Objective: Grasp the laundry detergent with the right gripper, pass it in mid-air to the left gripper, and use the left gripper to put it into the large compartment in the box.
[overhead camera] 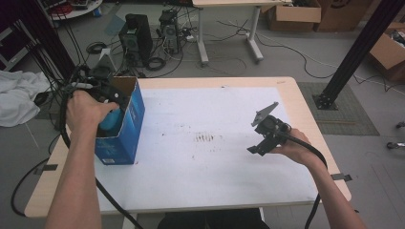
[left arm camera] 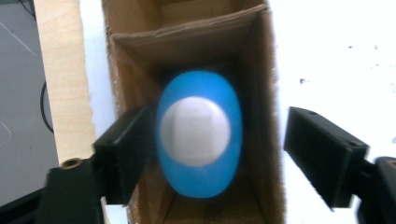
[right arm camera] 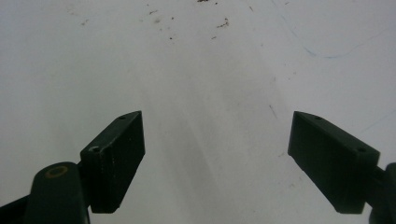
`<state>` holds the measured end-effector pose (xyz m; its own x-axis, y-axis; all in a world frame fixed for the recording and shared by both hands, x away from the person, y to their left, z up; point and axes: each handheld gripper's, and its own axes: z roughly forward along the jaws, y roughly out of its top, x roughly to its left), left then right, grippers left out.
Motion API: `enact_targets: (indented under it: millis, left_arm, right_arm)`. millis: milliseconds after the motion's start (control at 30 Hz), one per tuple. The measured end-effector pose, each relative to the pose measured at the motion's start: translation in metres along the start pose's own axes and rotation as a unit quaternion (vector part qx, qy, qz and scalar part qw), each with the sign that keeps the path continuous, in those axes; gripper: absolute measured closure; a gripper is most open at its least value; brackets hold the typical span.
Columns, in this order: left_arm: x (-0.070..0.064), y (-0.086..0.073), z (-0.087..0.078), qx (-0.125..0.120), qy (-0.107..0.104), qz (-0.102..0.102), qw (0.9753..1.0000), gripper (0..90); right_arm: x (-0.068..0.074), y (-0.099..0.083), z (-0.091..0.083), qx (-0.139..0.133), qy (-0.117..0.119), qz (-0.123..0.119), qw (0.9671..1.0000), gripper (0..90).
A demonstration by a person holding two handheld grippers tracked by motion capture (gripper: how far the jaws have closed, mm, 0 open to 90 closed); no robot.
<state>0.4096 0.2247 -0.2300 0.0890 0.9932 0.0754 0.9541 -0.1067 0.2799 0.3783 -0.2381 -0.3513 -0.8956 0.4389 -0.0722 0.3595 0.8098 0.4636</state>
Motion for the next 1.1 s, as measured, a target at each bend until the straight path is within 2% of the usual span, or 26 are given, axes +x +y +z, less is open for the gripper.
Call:
enact_targets:
  millis: [100, 200, 267, 333, 433, 600, 700, 833, 1100]
  left_arm:
    - [-0.007, 0.004, -0.004, 0.005, 0.000, 0.013, 0.9999, 18.8]
    - [-0.017, 0.007, -0.010, 0.005, 0.007, 0.029, 0.9996, 18.0]
    - [-0.026, 0.010, -0.014, 0.008, 0.002, 0.047, 0.9989, 17.8]
    - [-0.033, 0.012, -0.017, 0.008, 0.001, 0.054, 0.9985, 17.1]
    - [-0.046, 0.017, -0.022, 0.008, -0.002, 0.077, 0.9970, 16.9]
    - [-0.064, 0.022, -0.028, 0.003, 0.001, 0.103, 0.9947, 16.8]
    - [-0.074, 0.024, -0.030, 0.002, -0.005, 0.117, 0.9932, 16.7]
    - [-0.091, 0.027, -0.030, 0.005, -0.019, 0.142, 0.9896, 16.7]
    - [-0.124, 0.026, -0.021, 0.003, -0.048, 0.189, 0.9807, 16.7]
  right_arm:
    - [0.000, 0.000, 0.001, 0.003, 0.000, -0.002, 1.0000, 18.7]
    - [0.000, 0.000, 0.002, 0.004, 0.001, -0.001, 1.0000, 18.9]
    - [0.000, -0.001, 0.002, 0.005, 0.002, 0.001, 1.0000, 18.9]
    - [0.000, -0.001, 0.002, 0.007, 0.001, 0.002, 1.0000, 18.9]
    - [0.000, -0.001, 0.002, 0.006, 0.002, 0.004, 1.0000, 18.9]
    - [-0.002, -0.003, 0.001, 0.008, 0.001, 0.005, 1.0000, 18.8]
    - [-0.002, -0.003, 0.000, 0.009, 0.000, 0.007, 0.9999, 18.7]
    - [-0.003, -0.004, -0.002, 0.011, -0.002, 0.011, 0.9999, 18.7]
    - [-0.002, -0.004, -0.003, 0.016, -0.006, 0.014, 0.9998, 18.6]
